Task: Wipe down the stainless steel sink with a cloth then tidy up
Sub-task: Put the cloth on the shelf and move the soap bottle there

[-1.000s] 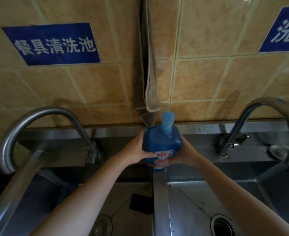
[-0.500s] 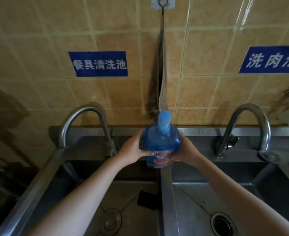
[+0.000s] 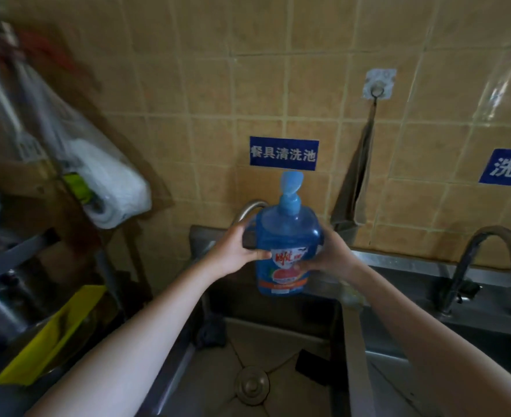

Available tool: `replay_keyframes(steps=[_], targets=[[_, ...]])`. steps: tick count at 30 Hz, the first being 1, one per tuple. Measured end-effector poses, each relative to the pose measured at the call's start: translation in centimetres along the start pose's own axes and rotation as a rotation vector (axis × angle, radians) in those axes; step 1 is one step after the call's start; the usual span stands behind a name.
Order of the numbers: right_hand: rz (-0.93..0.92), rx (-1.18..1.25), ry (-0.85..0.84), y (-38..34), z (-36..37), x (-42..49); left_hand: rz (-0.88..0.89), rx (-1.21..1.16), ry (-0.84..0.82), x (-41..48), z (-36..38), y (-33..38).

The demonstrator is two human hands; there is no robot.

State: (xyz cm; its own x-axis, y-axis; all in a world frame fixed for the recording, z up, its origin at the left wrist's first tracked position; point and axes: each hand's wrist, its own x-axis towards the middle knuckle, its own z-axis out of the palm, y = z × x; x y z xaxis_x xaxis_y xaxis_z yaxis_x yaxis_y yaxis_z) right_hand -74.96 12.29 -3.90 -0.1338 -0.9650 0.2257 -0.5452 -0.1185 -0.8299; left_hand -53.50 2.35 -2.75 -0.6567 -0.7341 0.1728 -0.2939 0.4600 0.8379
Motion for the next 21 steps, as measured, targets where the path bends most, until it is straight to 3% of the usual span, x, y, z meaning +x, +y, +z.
replay_keyframes(steps=[5, 12, 21], targets=[[-0.118, 0.024, -0.102, -6.2, 5.3, 1.4, -0.025, -0.049, 0.16, -5.9, -6.8, 0.2], [-0.271, 0.173, -0.262, -14.2, 14.8, 2.5, -0.006, 0.066, 0.349, -15.9, -16.5, -0.4], [-0.389, 0.38, -0.596, -23.0, 27.5, 3.9, -0.108, 0.077, 0.603, -27.8, -25.7, -2.7]])
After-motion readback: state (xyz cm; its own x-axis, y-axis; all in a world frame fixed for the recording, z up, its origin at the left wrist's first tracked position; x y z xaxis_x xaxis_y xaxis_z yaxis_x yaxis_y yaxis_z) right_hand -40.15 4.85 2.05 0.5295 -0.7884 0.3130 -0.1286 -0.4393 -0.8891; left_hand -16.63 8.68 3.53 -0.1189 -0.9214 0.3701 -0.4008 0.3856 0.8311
